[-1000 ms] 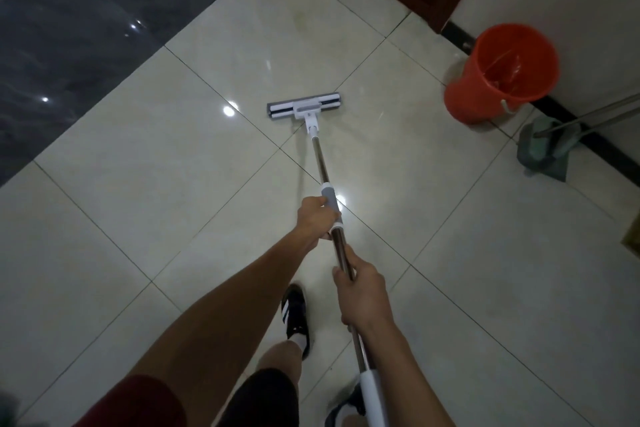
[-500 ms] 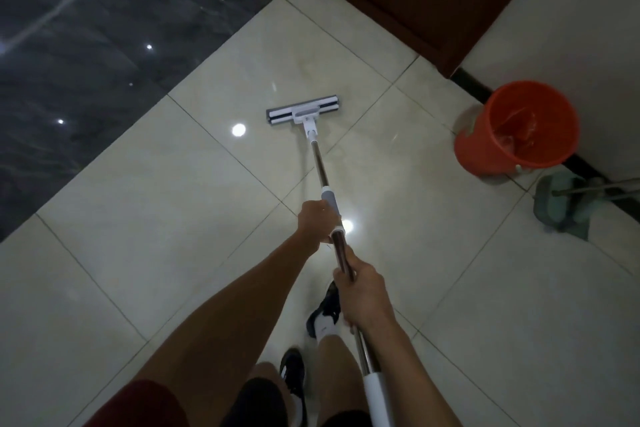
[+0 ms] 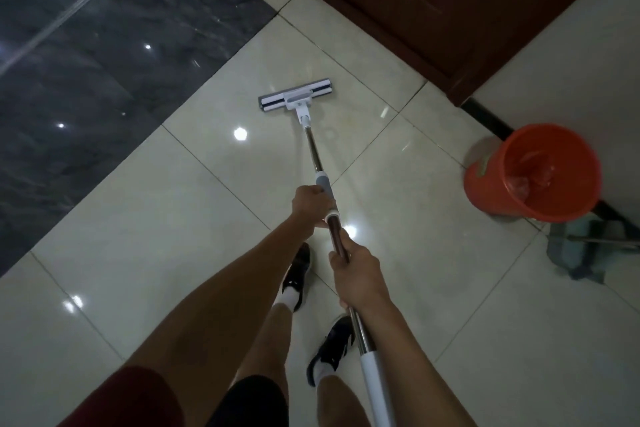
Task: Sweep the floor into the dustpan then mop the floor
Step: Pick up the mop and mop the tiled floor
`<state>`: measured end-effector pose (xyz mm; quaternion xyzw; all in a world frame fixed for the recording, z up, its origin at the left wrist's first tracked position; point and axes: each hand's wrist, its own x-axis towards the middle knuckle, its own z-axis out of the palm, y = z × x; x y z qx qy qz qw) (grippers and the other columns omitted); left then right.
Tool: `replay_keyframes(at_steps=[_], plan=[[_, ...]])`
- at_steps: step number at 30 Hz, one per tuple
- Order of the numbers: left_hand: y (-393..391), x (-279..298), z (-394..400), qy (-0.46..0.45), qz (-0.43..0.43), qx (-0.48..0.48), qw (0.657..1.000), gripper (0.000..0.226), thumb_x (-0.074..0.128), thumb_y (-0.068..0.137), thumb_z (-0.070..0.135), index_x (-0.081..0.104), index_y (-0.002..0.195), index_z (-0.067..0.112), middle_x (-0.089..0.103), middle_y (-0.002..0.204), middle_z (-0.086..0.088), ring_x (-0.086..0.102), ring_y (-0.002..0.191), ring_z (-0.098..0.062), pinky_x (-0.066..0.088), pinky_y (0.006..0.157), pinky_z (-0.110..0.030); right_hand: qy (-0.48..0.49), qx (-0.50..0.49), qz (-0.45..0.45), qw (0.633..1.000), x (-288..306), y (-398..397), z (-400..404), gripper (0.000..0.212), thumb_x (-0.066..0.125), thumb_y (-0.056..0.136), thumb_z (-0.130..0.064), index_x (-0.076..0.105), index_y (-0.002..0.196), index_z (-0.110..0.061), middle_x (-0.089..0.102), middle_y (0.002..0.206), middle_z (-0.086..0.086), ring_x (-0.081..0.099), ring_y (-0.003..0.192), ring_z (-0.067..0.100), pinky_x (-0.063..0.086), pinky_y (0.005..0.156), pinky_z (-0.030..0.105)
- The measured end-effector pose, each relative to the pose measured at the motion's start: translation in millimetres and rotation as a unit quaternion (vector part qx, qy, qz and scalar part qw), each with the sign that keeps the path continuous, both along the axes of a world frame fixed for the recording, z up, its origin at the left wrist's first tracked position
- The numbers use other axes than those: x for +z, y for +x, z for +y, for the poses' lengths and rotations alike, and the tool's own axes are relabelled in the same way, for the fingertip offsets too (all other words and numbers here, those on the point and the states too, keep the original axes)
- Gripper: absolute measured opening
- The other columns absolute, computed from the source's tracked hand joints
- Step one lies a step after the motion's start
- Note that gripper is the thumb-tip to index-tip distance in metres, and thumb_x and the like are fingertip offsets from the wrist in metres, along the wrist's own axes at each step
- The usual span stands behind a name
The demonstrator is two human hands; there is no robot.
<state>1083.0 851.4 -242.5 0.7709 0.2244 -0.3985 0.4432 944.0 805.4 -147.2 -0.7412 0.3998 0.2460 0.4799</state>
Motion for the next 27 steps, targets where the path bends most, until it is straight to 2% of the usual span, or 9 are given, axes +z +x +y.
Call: replay_keyframes(at_steps=[2,4,8,11,15,18,22,25,27], plan=[[38.0,-5.8,-7.6,0.004,0.003,-0.004,1.000,0.015,0.064,0.085,0.007,0.071,0.095,-0.001,0.071,0.087,-0.013,0.073,0.077,-0.028,0.063,0.064,-0.039,-0.005,-0.001,0.011,1.000,-5.6,37.0,-8.6,0.050,0.048,0.103,-0.026,0.038,0.151,-0.036,0.067,0.106,0.005,0.065,0.089,0.021,0.054,0.081,0.029],[78.4,-10.3,-17.5,0.001,0.015,0.002,1.000,0.013,0.066,0.083,0.008,0.069,0.094,0.001,0.071,0.091,-0.014,0.072,0.078,-0.028,0.063,0.061,-0.038,0.003,-0.019,0.010,1.000,-11.9,75.4,-16.0,0.050,0.048,0.103,-0.027,0.039,0.151,-0.036,0.065,0.102,0.004,0.063,0.081,0.019,0.055,0.076,0.030],[161.3,-22.0,-30.4,-0.006,0.002,-0.010,1.000,0.027,0.069,0.066,0.016,0.071,0.092,0.009,0.072,0.101,-0.015,0.073,0.092,-0.034,0.063,0.080,-0.047,0.017,-0.050,0.014,0.998,-28.4,156.4,-26.2,0.049,0.049,0.102,-0.030,0.040,0.150,-0.037,0.064,0.094,0.004,0.064,0.073,0.019,0.056,0.067,0.032],[216.7,-25.1,-42.0,-0.038,-0.001,-0.032,0.999,0.043,0.066,0.086,0.007,0.062,0.128,0.003,0.067,0.116,-0.015,0.071,0.102,-0.032,0.062,0.076,-0.038,0.023,-0.067,0.004,0.997,-43.2,211.9,-36.9,0.049,0.050,0.101,-0.032,0.040,0.149,-0.039,0.065,0.094,0.005,0.063,0.071,0.022,0.057,0.067,0.034],[270.3,-31.2,-55.1,-0.030,-0.024,-0.060,0.997,0.036,0.058,0.095,0.006,0.060,0.130,-0.002,0.065,0.104,-0.012,0.072,0.092,-0.031,0.062,0.066,-0.032,0.025,-0.063,-0.007,0.998,-55.8,267.1,-49.4,0.047,0.050,0.102,-0.031,0.043,0.148,-0.035,0.064,0.096,0.004,0.064,0.074,0.023,0.058,0.065,0.036],[283.9,-30.1,-63.3,-0.017,-0.026,-0.082,0.996,0.033,0.058,0.097,0.008,0.060,0.128,-0.003,0.065,0.097,-0.008,0.068,0.073,-0.023,0.060,0.061,-0.028,0.037,-0.076,-0.008,0.996,-59.7,279.9,-55.3,0.047,0.050,0.102,-0.030,0.042,0.148,-0.036,0.060,0.091,0.002,0.059,0.069,0.021,0.057,0.063,0.035],[273.6,-23.5,-70.1,0.018,0.000,-0.106,0.994,0.021,0.065,0.095,0.009,0.064,0.114,0.000,0.068,0.092,-0.011,0.073,0.081,-0.024,0.064,0.065,-0.039,0.097,-0.123,0.008,0.988,-52.1,262.5,-57.8,0.048,0.053,0.101,-0.030,0.042,0.146,-0.042,0.057,0.078,0.004,0.053,0.054,0.018,0.051,0.053,0.032],[255.6,-17.6,-68.9,0.014,0.009,-0.098,0.995,0.023,0.064,0.095,0.006,0.063,0.117,-0.002,0.065,0.095,-0.013,0.072,0.095,-0.031,0.062,0.080,-0.048,0.143,-0.165,0.008,0.976,-40.0,245.0,-57.7,0.051,0.053,0.101,-0.027,0.039,0.146,-0.047,0.052,0.068,0.004,0.048,0.046,0.016,0.047,0.046,0.028],[238.3,-13.1,-67.5,0.017,0.007,-0.120,0.993,0.023,0.063,0.096,0.005,0.063,0.118,-0.002,0.066,0.095,-0.013,0.072,0.095,-0.031,0.061,0.083,-0.049,0.147,-0.170,0.005,0.974,-33.0,227.7,-54.7,0.051,0.053,0.102,-0.026,0.039,0.146,-0.045,0.051,0.067,0.004,0.046,0.045,0.014,0.046,0.046,0.028]])
